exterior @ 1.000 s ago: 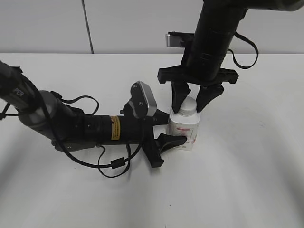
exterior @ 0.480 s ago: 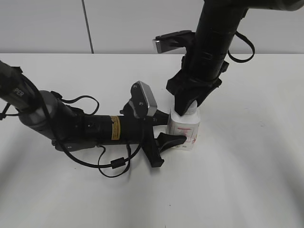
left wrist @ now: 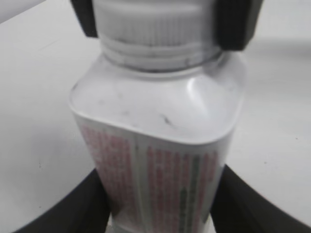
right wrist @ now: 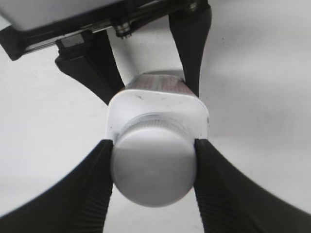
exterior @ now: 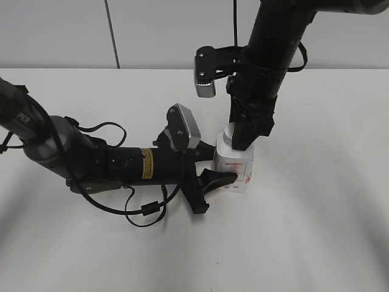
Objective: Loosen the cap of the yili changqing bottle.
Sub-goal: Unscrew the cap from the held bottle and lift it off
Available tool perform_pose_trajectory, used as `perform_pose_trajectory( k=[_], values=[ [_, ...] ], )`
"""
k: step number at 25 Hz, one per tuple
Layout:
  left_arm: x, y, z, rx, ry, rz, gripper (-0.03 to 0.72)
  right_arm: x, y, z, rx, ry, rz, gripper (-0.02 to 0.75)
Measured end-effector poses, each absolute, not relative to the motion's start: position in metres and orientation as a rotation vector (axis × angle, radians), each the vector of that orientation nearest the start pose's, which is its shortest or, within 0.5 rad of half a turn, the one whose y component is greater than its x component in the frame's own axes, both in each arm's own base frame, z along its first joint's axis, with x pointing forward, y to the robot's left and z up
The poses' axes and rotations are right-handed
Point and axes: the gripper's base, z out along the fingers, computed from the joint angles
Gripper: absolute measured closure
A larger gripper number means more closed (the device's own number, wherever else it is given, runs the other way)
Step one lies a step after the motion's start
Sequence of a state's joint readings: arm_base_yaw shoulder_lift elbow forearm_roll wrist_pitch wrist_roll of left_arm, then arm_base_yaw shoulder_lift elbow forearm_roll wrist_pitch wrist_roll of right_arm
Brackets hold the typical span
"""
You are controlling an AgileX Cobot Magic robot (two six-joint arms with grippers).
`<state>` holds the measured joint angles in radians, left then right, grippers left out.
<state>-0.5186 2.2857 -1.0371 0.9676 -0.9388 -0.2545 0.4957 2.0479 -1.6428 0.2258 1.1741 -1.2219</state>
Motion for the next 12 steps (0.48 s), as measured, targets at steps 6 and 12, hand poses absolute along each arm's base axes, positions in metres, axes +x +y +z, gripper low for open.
perform_pose_trajectory(
  k=[6, 12],
  values=[
    [0.3122, -0.2477, 0.0568, 1.315, 1.539, -0.787, 0.318, 0.3572, 0.2161, 0.2103, -2.184, 2.016, 0.273, 0.339],
    [0.3123, -0.2477, 0.0568, 1.315, 1.539, -0.787, 0.320, 0.3554, 0.2175, 0.2140, -2.156, 2.026, 0.306, 0.175]
  ],
)
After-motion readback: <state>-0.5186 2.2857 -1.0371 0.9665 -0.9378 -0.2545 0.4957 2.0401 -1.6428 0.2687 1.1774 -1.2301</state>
